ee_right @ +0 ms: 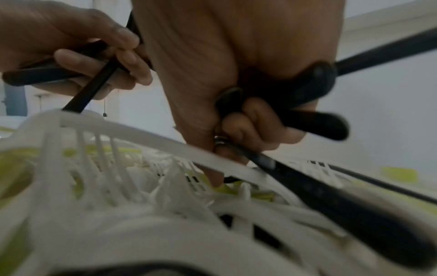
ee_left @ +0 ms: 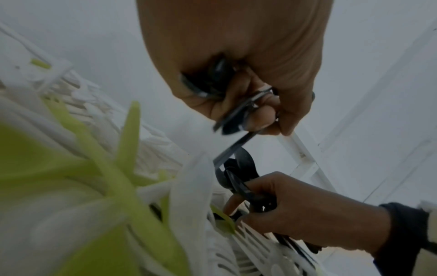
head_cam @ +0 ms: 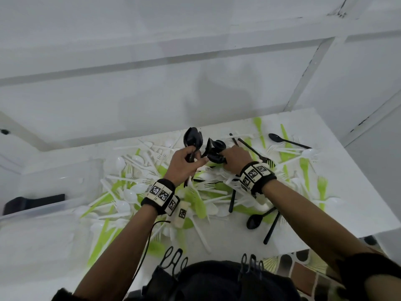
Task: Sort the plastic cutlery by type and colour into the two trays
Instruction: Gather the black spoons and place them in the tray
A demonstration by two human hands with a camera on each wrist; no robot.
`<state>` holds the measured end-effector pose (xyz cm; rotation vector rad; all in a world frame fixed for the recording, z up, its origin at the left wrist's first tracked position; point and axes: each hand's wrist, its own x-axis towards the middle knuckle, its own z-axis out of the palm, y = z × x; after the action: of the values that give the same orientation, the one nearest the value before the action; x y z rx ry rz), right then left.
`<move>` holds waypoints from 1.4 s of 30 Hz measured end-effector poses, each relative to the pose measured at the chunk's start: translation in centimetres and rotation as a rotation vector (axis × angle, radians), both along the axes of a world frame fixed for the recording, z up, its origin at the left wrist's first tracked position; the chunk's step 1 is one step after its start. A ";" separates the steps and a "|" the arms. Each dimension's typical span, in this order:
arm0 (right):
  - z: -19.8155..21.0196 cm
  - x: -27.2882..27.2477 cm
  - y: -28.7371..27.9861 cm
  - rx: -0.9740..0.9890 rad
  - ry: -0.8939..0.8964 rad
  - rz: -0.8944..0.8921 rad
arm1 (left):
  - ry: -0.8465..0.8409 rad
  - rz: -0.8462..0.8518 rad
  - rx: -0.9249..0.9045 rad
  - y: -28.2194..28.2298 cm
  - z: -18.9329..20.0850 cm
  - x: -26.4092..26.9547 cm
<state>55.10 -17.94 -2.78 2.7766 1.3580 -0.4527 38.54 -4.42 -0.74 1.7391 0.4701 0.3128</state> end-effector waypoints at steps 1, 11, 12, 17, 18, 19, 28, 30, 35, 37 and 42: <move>0.1 0.0 0.0 -0.026 -0.031 0.013 | -0.030 0.033 -0.016 0.0 0.2 0.0; 0.3 0.2 -0.8 -0.168 -0.277 0.145 | -0.102 0.067 -0.050 0.2 0.0 0.0; 0.4 0.2 -0.9 -0.172 -0.292 0.144 | -0.101 0.055 -0.076 0.1 -0.1 0.0; 0.2 0.3 -1.2 -0.177 -0.321 0.189 | -0.074 0.007 -0.164 -0.2 0.1 -0.3; 0.2 0.3 -1.3 -0.177 -0.318 0.192 | -0.058 0.007 -0.165 -0.2 0.1 -0.3; 0.2 0.3 -1.3 -0.169 -0.312 0.189 | -0.045 0.010 -0.163 -0.2 0.2 -0.4; -0.5 1.1 -1.3 -0.066 -0.276 0.103 | -0.015 -0.039 -0.115 -0.3 -0.6 -0.9; -0.6 1.2 -1.1 -0.104 -0.275 0.094 | 0.031 -0.093 -0.087 -0.4 -1.3 -1.1; 0.1 0.9 -0.7 -0.169 -0.296 0.125 | 0.125 -0.187 -0.045 -0.5 -3.3 -2.0; 0.6 0.8 -0.9 -0.174 -0.295 0.136 | 0.131 -0.155 -0.046 0.0 -3.1 -2.3; 1.5 0.5 -1.4 -0.141 -0.331 0.209 | 0.073 -0.030 -0.017 1.6 -2.3 -1.9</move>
<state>55.59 -19.34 -1.24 2.4254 1.4482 -0.0728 36.61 -2.83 -3.01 1.7439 0.4977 0.2241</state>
